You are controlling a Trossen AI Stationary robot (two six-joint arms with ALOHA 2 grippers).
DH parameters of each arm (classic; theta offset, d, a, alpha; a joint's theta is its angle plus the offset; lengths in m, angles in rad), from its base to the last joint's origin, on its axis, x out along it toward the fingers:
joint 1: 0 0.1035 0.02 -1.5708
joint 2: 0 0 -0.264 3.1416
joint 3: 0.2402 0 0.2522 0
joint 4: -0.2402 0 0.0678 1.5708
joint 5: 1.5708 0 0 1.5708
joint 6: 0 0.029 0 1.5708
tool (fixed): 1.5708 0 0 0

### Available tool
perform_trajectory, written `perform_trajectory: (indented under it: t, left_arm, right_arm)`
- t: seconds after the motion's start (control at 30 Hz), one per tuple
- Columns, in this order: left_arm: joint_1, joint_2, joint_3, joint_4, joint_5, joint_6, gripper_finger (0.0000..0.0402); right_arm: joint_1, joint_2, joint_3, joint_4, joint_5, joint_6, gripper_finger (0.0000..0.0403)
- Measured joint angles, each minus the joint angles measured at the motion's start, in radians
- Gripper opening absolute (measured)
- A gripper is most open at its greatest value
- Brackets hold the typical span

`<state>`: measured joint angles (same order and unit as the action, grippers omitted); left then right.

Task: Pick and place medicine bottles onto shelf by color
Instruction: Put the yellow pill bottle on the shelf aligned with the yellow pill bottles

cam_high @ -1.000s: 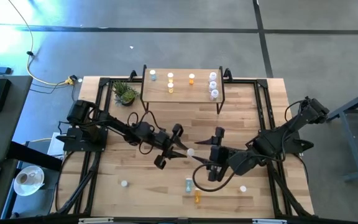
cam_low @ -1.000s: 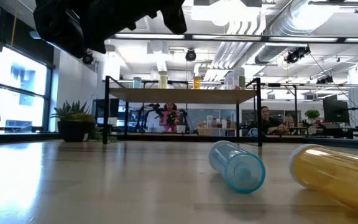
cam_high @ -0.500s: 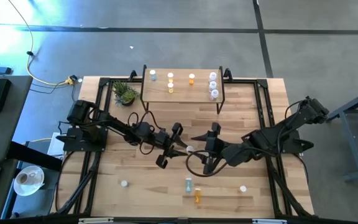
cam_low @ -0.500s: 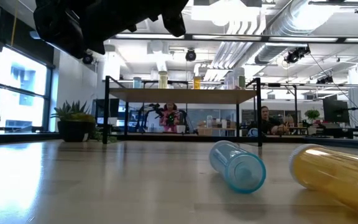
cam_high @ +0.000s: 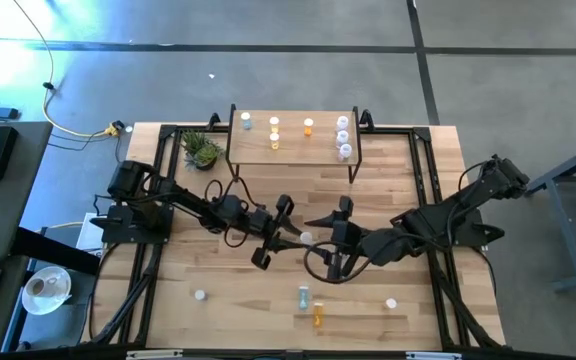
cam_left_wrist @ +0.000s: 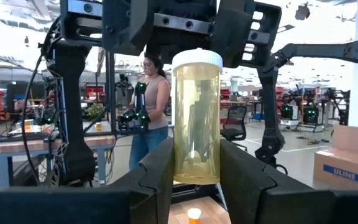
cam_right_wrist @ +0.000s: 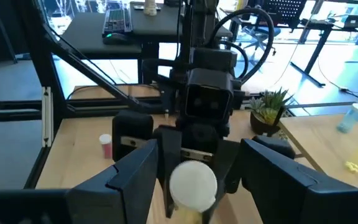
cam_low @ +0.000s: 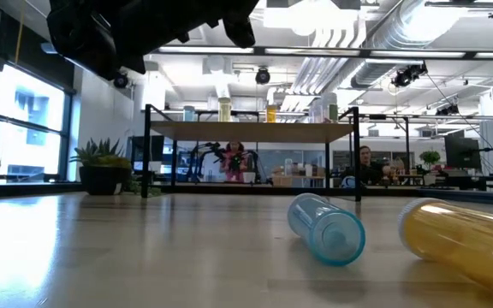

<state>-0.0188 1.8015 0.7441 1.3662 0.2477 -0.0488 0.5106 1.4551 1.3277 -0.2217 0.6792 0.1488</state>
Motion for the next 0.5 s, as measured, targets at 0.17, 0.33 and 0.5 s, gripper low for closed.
perform_trajectory:
  t: [0.17, 0.33, 0.5]
  left_arm:
    - [0.000, 0.000, 0.000, 0.022, 0.003, 0.000, 0.0101]
    - [0.000, 0.000, 0.000, 0.029, -0.005, 0.000, 0.0101]
    - [0.001, 0.000, 0.000, 0.029, -0.058, 0.000, 0.0101]
  right_arm:
    - [0.000, 0.000, -0.001, -0.050, -0.022, 0.008, 0.0220]
    - [0.000, 0.000, -0.001, -0.052, -0.041, 0.007, 0.0220]
    - [-0.024, 0.002, -0.001, -0.050, -0.043, 0.008, 0.0220]
